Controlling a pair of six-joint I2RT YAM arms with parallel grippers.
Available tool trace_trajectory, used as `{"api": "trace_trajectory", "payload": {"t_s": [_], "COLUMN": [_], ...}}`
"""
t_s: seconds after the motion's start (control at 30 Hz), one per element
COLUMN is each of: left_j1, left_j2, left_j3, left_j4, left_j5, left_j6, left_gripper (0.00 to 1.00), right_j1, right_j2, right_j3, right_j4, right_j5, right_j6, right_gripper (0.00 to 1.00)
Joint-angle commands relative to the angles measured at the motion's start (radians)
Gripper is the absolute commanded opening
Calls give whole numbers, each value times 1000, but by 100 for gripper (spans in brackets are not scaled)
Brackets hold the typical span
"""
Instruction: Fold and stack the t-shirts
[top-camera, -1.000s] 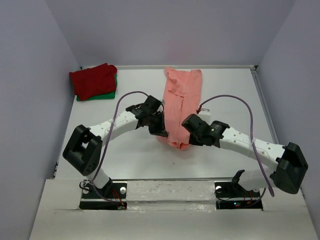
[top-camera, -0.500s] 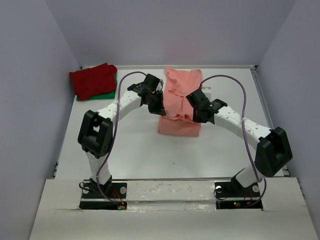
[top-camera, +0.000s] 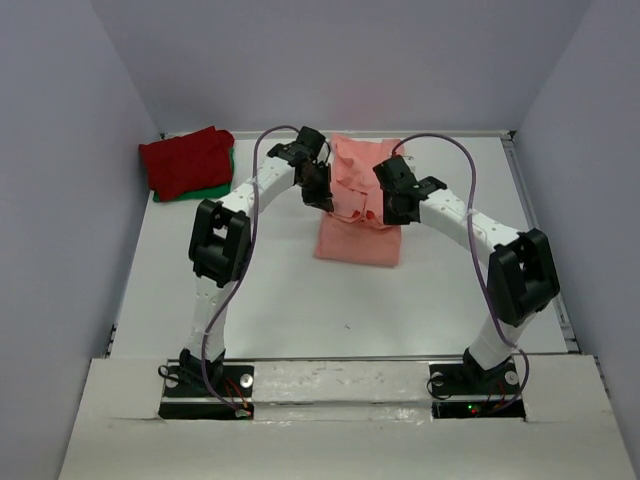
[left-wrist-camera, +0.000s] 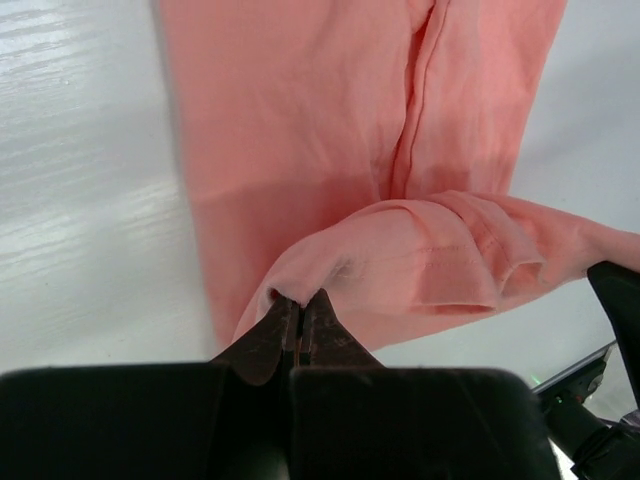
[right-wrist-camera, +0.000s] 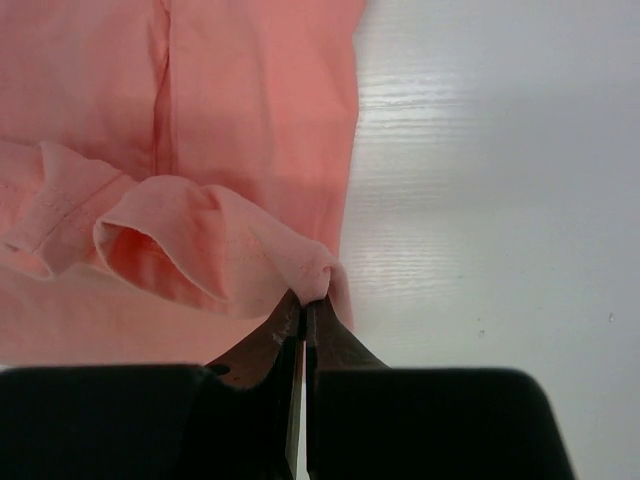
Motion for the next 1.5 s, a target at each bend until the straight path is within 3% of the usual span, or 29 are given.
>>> {"api": "trace_trajectory", "payload": {"t_s": [0.0,0.57,1.03,1.07,1.17,1.2,1.33,1.47], "left_j1": [9,41,88,88,96,96,96,96], "left_j2": [17,189,330,331,338,336,307,237], "left_j3": [77,297,392,401,410,412,421,391], "left_j4": [-45,-95,-65,-60,-42,-36,3,46], "left_j5": [47,90,110,110,111,111,99,67], "left_j6": [31,30,13,16,25,30,66,102], "left_gripper": [0,0,2,6,31,45,73,87], "right_j1": [-24,-112,-182,-182,-191,-191,-201,-210], "right_j2": [36,165,321,329,366,373,408,428], "right_j3": [81,168,301,308,343,351,394,424], "right_j4": [41,72,90,90,79,79,78,81], "right_j5": [-28,-114,-224,-226,-229,-224,-241,-227], "right_j6": [-49,-98,-142,-145,-162,-164,-185,-214], "right_gripper": [0,0,0,0,0,0,0,9]}}
